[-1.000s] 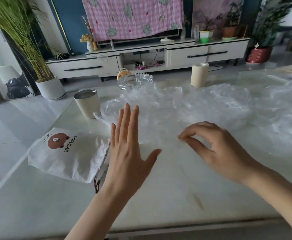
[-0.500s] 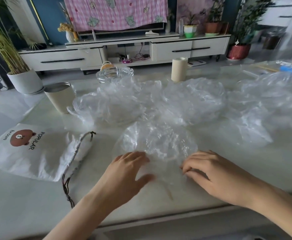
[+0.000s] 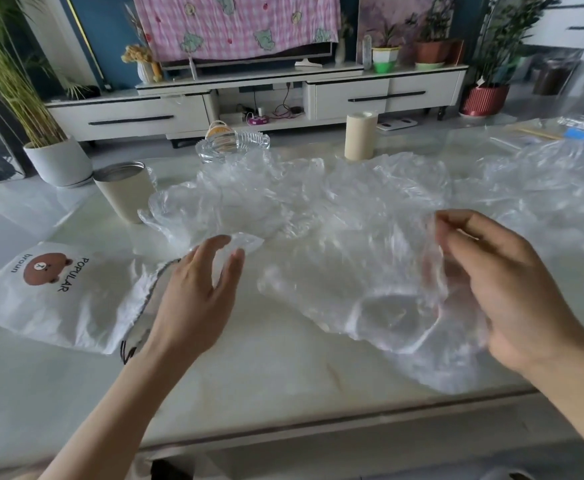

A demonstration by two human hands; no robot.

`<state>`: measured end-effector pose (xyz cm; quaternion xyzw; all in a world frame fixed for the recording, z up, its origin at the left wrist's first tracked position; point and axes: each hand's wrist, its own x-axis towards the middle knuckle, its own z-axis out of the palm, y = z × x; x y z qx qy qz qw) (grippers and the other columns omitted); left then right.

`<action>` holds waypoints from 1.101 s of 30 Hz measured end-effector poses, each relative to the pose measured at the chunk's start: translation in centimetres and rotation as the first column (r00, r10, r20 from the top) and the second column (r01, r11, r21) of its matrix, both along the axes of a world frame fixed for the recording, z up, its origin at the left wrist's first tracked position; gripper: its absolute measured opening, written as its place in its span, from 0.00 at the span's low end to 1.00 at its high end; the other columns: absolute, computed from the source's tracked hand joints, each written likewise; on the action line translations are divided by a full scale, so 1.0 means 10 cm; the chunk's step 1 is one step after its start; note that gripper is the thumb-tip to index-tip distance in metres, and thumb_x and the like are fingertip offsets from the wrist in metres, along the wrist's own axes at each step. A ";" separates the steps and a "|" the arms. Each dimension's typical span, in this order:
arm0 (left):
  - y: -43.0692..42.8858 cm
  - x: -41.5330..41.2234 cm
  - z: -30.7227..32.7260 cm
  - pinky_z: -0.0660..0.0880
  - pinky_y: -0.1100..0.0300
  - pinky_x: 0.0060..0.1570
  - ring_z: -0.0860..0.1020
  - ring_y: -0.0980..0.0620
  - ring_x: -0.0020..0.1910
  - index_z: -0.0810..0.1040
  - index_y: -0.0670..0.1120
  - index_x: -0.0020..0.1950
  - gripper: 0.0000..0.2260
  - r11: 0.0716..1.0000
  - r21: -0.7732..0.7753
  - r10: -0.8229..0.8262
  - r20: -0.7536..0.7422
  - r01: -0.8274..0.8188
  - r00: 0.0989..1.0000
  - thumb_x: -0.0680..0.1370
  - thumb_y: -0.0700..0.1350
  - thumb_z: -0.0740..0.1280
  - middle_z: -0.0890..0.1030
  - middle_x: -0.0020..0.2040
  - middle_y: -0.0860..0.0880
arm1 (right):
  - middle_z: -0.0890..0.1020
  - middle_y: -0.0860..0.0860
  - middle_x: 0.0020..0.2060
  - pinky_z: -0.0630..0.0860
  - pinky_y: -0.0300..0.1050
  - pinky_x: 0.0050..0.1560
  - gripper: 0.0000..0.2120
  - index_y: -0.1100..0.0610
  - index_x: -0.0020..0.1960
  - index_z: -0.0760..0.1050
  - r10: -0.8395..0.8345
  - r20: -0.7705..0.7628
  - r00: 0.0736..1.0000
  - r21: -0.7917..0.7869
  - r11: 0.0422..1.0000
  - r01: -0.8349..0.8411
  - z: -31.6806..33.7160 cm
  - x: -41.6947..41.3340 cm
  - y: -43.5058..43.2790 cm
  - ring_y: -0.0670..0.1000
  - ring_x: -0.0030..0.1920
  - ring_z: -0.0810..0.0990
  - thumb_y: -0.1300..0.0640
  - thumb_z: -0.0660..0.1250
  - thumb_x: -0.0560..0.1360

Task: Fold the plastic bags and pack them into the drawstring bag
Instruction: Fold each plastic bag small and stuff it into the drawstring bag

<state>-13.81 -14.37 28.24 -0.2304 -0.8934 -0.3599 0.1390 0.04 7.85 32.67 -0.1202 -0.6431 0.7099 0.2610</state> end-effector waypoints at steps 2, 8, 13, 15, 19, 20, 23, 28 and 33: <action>0.10 0.19 0.12 0.66 0.76 0.53 0.75 0.62 0.55 0.75 0.54 0.57 0.24 0.945 0.307 -0.179 0.187 0.116 0.966 0.72 0.68 0.55 0.80 0.52 0.62 | 0.75 0.46 0.23 0.70 0.36 0.22 0.08 0.54 0.39 0.76 -0.089 0.066 0.994 -0.063 0.994 0.093 -0.02 -0.12 0.03 0.44 0.22 0.72 0.59 0.64 0.77; 0.37 0.48 0.17 0.77 0.59 0.52 0.82 0.58 0.48 0.80 0.50 0.55 0.20 0.738 0.674 -0.567 0.590 0.035 0.575 0.76 0.62 0.58 0.84 0.48 0.53 | 0.73 0.55 0.31 0.71 0.35 0.19 0.06 0.60 0.46 0.72 -0.289 0.251 0.924 -0.241 0.906 0.349 -0.32 -0.42 0.00 0.49 0.20 0.74 0.62 0.58 0.80; 0.37 0.39 0.22 0.77 0.49 0.48 0.82 0.42 0.43 0.85 0.44 0.40 0.32 0.741 0.666 -0.566 0.685 -0.079 0.459 0.68 0.68 0.53 0.84 0.46 0.39 | 0.77 0.58 0.36 0.75 0.43 0.21 0.07 0.63 0.53 0.70 -0.325 0.309 0.894 -0.195 0.898 0.394 -0.53 -0.33 0.00 0.54 0.23 0.77 0.62 0.55 0.81; 0.32 0.30 0.22 0.75 0.50 0.47 0.80 0.42 0.43 0.81 0.41 0.48 0.34 0.779 0.626 -0.542 0.710 -0.049 0.449 0.65 0.69 0.54 0.83 0.48 0.38 | 0.79 0.58 0.37 0.79 0.49 0.26 0.06 0.62 0.51 0.70 -0.352 0.324 0.878 -0.140 0.900 0.413 -0.58 -0.30 0.04 0.54 0.23 0.78 0.61 0.56 0.81; 0.34 0.25 0.04 0.75 0.64 0.30 0.80 0.54 0.30 0.78 0.40 0.54 0.15 0.926 0.374 -0.310 0.687 0.046 0.657 0.72 0.48 0.70 0.84 0.37 0.47 | 0.81 0.57 0.43 0.80 0.57 0.41 0.05 0.56 0.47 0.72 -0.462 0.359 0.811 0.094 0.882 0.462 -0.71 -0.30 0.06 0.60 0.38 0.81 0.58 0.59 0.78; 0.34 0.25 -0.04 0.73 0.65 0.27 0.78 0.54 0.28 0.78 0.40 0.53 0.09 0.957 0.285 -0.226 0.646 0.044 0.729 0.74 0.41 0.70 0.83 0.34 0.49 | 0.81 0.56 0.43 0.79 0.56 0.43 0.04 0.56 0.48 0.73 -0.487 0.365 0.793 0.162 0.872 0.461 -0.72 -0.30 0.05 0.59 0.41 0.80 0.58 0.59 0.77; 0.36 0.24 -0.18 0.71 0.61 0.32 0.78 0.49 0.37 0.78 0.45 0.52 0.06 0.993 -0.118 0.041 0.399 0.007 0.916 0.76 0.41 0.66 0.81 0.39 0.49 | 0.78 0.51 0.39 0.73 0.49 0.39 0.03 0.56 0.51 0.70 -0.520 0.353 0.778 0.287 0.852 0.439 -0.79 -0.31 0.12 0.54 0.39 0.77 0.60 0.60 0.78; 0.30 0.41 -0.06 0.66 0.57 0.36 0.76 0.42 0.50 0.72 0.43 0.58 0.13 0.790 -0.557 0.222 -0.130 -0.256 0.966 0.77 0.48 0.65 0.77 0.51 0.44 | 0.76 0.53 0.51 0.68 0.43 0.47 0.12 0.59 0.59 0.68 -0.601 0.290 0.744 0.543 0.744 0.389 -0.77 -0.32 0.23 0.56 0.52 0.76 0.62 0.63 0.76; 0.52 0.45 -0.20 0.69 0.56 0.58 0.76 0.44 0.59 0.76 0.41 0.62 0.17 0.945 -0.268 -0.243 -0.190 0.188 0.951 0.79 0.43 0.55 0.78 0.60 0.44 | 0.78 0.53 0.52 0.68 0.32 0.57 0.15 0.63 0.58 0.73 -0.236 -0.045 0.971 0.771 0.609 0.183 -0.62 -0.31 -0.24 0.48 0.53 0.76 0.65 0.57 0.73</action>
